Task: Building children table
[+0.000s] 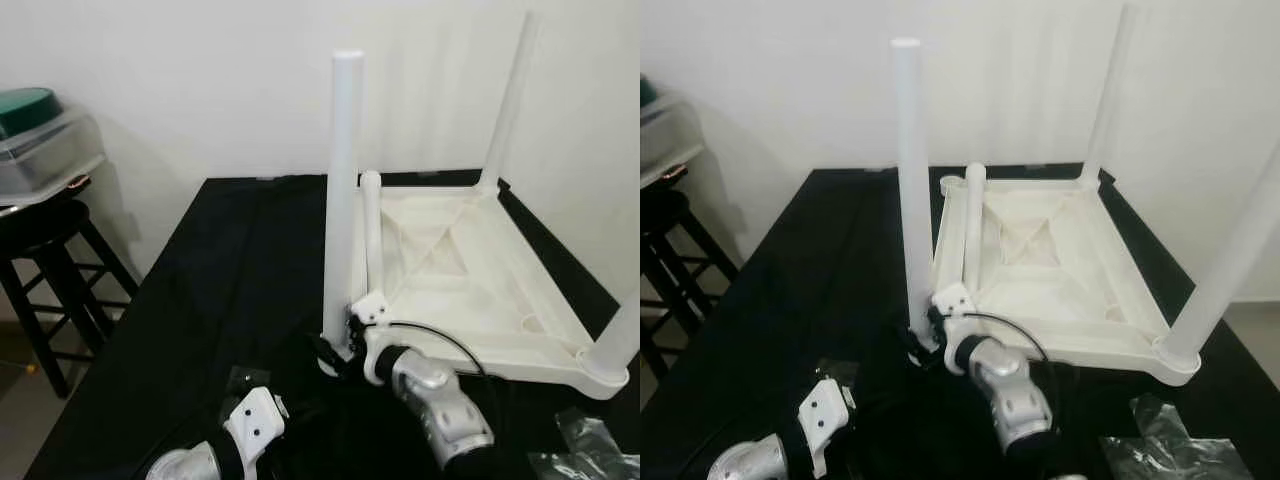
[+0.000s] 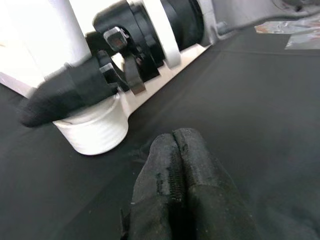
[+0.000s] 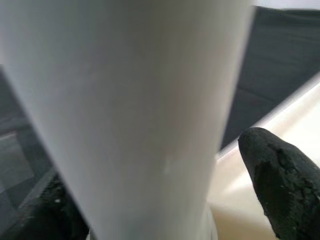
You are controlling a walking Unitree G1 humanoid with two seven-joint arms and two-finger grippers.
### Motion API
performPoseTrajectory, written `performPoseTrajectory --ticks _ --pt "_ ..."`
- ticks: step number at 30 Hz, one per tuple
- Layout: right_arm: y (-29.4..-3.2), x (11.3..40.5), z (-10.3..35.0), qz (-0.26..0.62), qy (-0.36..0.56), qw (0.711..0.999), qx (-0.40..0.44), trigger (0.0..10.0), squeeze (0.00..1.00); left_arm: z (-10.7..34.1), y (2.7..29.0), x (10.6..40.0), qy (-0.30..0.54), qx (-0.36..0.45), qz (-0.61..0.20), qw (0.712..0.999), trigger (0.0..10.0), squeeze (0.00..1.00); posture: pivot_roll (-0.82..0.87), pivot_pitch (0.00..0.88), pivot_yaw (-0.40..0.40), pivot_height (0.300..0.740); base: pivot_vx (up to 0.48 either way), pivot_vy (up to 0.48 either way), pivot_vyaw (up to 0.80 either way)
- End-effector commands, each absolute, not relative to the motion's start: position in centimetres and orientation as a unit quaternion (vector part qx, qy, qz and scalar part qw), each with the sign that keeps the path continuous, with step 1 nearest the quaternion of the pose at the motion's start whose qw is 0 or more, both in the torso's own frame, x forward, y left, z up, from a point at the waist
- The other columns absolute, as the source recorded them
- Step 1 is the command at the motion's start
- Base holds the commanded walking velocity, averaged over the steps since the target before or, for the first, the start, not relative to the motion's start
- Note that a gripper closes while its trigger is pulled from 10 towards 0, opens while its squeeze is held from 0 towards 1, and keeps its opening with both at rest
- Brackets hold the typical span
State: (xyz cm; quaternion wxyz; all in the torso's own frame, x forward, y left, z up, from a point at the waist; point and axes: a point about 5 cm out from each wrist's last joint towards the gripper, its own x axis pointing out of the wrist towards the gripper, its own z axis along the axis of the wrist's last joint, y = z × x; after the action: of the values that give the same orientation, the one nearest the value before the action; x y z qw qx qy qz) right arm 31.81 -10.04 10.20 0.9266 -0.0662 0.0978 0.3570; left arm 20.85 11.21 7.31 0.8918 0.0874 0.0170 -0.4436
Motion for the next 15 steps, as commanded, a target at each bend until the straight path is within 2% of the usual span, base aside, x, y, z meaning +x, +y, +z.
performPoseTrajectory --ticks 1,3,4,5,7,8,10,11,12,15 --pt "-10.4 32.2 10.8 0.354 0.086 0.929 -0.067 10.0 0.00 7.2 11.4 20.7 0.024 0.081 -0.445 0.892 10.0 0.00 -0.02 0.000 0.031 0.740 0.000 0.000 0.00" --pt "-10.8 32.9 12.9 0.434 0.055 0.895 -0.089 10.0 0.00 7.3 11.2 20.7 0.024 0.066 -0.450 0.890 10.0 0.00 -0.01 0.000 0.019 0.740 0.000 0.000 0.00" --pt "-10.8 32.9 12.9 0.434 0.055 0.895 -0.089 10.0 0.00 7.3 11.2 20.7 0.024 0.066 -0.450 0.890 10.0 0.00 -0.01 0.000 0.019 0.740 0.000 0.000 0.00" --pt "-11.0 32.6 13.5 0.501 0.048 0.857 -0.109 10.0 0.00 7.4 11.1 20.7 0.020 0.060 -0.448 0.892 10.0 0.00 0.00 0.000 0.008 0.740 0.000 0.000 0.00" --pt "-11.0 32.6 13.5 0.501 0.048 0.857 -0.109 10.0 0.00 7.4 11.1 20.7 0.020 0.060 -0.448 0.892 10.0 0.00 0.00 0.000 0.008 0.740 0.000 0.000 0.00" --pt "-11.2 32.3 13.9 0.550 0.049 0.824 -0.126 10.0 0.00 7.5 11.0 20.8 0.018 0.055 -0.447 0.892 10.0 0.00 0.01 0.000 0.001 0.740 0.000 0.000 0.00" --pt "-11.2 32.3 13.9 0.550 0.049 0.824 -0.126 10.0 0.00 7.5 11.0 20.8 0.018 0.055 -0.447 0.892 10.0 0.00 0.01 0.000 0.001 0.740 0.000 0.000 0.00" --pt "-11.6 32.4 14.3 0.583 0.056 0.800 -0.132 10.0 0.00 7.7 10.9 20.9 0.013 0.050 -0.443 0.895 10.0 0.00 0.01 0.000 -0.013 0.740 0.000 0.000 0.00" --pt "-11.9 32.9 14.8 0.596 0.059 0.789 -0.137 10.0 0.00 7.8 10.9 20.9 0.010 0.046 -0.442 0.896 10.0 0.00 0.02 0.000 -0.015 0.740 0.000 0.000 0.00" --pt "-12.2 33.6 15.5 0.595 0.059 0.790 -0.140 10.0 0.00 7.9 11.0 20.7 0.009 0.042 -0.442 0.896 10.0 0.00 0.02 0.000 -0.016 0.740 0.000 0.000 0.00"
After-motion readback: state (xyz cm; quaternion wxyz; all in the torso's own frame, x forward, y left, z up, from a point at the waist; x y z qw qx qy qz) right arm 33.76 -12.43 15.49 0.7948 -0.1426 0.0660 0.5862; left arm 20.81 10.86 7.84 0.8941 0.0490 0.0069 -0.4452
